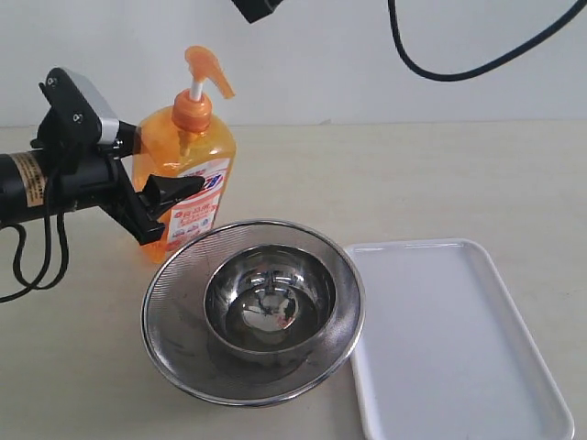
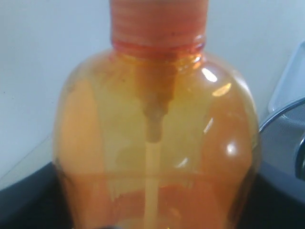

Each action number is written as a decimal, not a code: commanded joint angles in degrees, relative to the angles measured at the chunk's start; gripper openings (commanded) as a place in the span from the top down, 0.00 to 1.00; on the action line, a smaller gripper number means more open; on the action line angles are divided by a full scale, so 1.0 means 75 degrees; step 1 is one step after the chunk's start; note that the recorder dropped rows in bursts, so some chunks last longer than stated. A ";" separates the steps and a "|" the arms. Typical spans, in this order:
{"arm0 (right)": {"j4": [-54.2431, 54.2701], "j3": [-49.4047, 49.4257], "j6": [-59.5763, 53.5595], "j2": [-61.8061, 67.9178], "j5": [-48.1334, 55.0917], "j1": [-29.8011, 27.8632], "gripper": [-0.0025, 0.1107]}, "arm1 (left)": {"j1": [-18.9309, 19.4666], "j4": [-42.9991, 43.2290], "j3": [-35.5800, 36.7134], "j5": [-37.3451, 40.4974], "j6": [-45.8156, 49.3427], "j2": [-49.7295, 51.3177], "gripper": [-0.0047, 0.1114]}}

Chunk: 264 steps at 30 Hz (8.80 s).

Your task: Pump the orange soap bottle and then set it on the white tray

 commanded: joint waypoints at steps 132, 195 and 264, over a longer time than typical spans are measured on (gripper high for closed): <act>-0.1799 0.0016 0.3117 0.1380 0.1243 0.0615 0.98 | 0.0015 0.0582 -0.0046 -0.1254 -0.0043 0.0170 0.92; -0.1581 0.0016 0.3051 0.0937 0.1389 0.0615 0.98 | 0.0015 0.0998 -0.0046 -0.1047 0.0201 0.0170 0.92; -1.0452 0.0924 0.9851 -0.3797 0.3982 0.0615 0.98 | 0.0015 0.0745 -0.0046 -0.1092 0.0132 0.0170 0.92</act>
